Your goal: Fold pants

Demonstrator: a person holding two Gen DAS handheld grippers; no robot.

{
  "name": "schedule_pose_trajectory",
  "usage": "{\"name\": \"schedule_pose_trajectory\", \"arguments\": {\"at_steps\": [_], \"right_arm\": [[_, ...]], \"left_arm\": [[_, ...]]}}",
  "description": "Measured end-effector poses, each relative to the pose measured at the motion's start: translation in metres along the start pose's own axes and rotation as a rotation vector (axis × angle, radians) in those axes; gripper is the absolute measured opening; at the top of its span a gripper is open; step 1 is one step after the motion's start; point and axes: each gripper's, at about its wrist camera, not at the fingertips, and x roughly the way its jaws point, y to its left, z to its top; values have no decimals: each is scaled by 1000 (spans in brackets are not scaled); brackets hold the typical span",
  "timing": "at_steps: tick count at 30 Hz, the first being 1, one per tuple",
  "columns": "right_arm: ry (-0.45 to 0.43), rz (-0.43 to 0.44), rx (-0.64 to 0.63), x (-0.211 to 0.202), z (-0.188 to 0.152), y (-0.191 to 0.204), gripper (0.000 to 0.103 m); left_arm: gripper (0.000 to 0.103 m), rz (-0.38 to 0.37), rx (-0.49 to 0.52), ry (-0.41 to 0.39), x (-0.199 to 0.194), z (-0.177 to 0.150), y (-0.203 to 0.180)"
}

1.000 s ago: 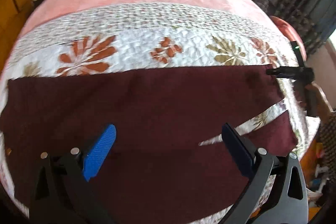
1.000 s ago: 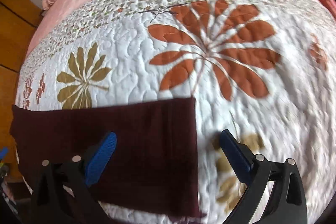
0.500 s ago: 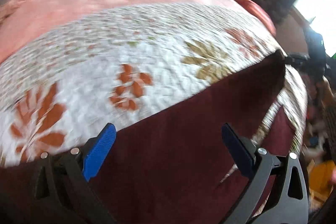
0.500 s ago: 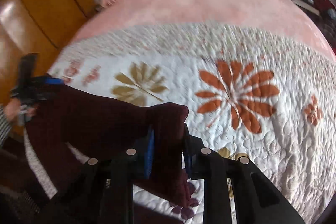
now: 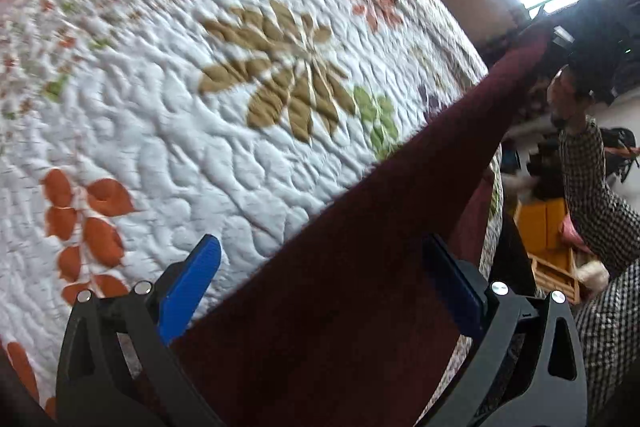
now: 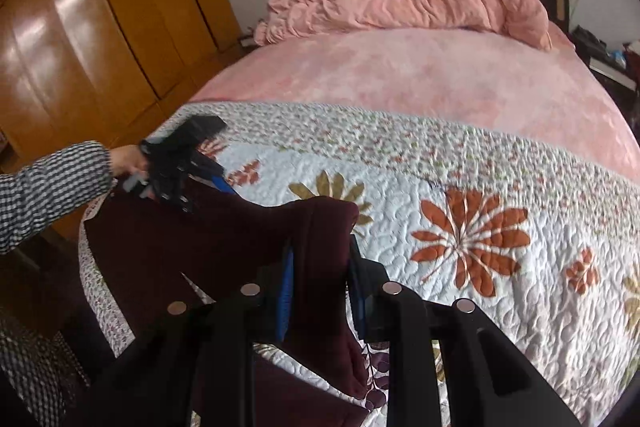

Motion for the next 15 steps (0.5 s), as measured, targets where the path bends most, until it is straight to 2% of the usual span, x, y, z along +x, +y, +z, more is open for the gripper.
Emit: {"name": "schedule_pose_trajectory", "arguments": {"at_steps": [4, 5, 6, 7, 8, 11, 12, 14, 15], "right_arm": [[-14, -16, -9, -10, 1, 3, 24], [-13, -22, -4, -11, 1, 1, 24], [-11, -29, 8, -10, -1, -1, 24], [-11, -36, 30, -8, -5, -5, 24], [-6, -43, 44, -4, -8, -7, 24], [11, -96, 65, 7, -18, -8, 24], [12, -109, 70, 10, -21, -8, 23], [5, -124, 88, 13, -32, -7, 23], [4, -127, 95, 14, -38, -6, 23]], "left_arm": [[98, -37, -20, 3, -1, -10, 4], [87, -39, -36, 1, -5, -16, 4], [45, -35, -40, 3, -8, -21, 3], [32, -20, -39, -1, -13, -26, 3], [24, 18, -44, -16, -20, -34, -1], [17, 122, -49, -79, -43, -51, -17], [17, 213, -53, -121, -54, -60, -33], [15, 349, -44, -184, -64, -73, -62], [15, 472, -18, -219, -67, -85, -89]]}}
